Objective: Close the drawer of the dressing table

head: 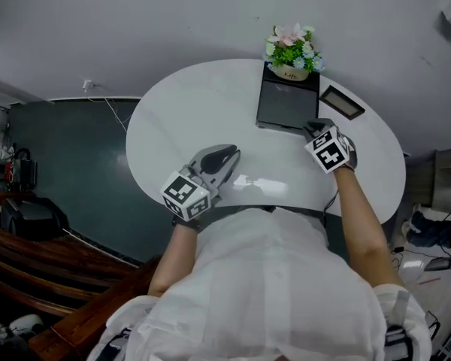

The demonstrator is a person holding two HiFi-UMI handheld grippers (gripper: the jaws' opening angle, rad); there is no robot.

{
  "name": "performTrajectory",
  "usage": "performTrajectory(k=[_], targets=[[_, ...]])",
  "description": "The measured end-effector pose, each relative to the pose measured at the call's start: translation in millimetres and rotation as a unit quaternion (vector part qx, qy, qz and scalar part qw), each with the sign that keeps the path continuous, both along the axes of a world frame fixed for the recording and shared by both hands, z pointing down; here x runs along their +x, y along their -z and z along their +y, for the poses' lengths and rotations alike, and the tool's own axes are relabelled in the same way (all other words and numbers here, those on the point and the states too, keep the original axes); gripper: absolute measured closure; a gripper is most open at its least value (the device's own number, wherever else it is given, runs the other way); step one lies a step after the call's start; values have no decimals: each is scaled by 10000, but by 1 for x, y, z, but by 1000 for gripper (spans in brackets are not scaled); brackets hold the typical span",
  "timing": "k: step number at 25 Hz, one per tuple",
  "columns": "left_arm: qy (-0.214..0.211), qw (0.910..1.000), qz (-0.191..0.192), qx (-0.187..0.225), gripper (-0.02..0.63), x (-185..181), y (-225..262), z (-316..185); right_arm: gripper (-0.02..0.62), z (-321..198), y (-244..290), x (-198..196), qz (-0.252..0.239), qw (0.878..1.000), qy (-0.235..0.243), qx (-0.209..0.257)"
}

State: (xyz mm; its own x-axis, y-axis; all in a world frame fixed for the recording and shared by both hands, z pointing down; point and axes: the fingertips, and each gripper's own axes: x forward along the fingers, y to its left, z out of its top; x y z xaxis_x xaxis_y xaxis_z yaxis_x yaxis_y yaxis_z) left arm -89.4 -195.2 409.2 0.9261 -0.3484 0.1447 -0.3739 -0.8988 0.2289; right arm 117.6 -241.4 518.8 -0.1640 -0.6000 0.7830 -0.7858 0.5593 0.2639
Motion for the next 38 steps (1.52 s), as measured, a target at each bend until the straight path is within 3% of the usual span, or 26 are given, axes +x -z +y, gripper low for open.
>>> performTrajectory(k=[3,6,11,15,19,29,38], targets=[[35,10000,-5,53,552,-2,4,-2,545,17,22,13,-723,9945,-640,408],[61,9999,-26,114,552,-2,9,-4,550,39,43,25,-1334,9815,-1061,871],[196,9994,3,299,555,-6,23,-13,567,75,87,37,-2333,9420,-1456,1921],[306,9985,43,457,555,-10,35,-19,572,100,109,51,-2731,9118,-1852,2446],[328,9981,37,526,555,-12,42,-19,583,117,124,64,-2802,8942,-2131,2766],[314,9983,11,498,555,-16,39,-23,586,120,148,71,-2675,8841,-2180,3152],[294,9988,88,379,555,-16,30,-26,586,120,140,66,-2486,8953,-2169,2993]])
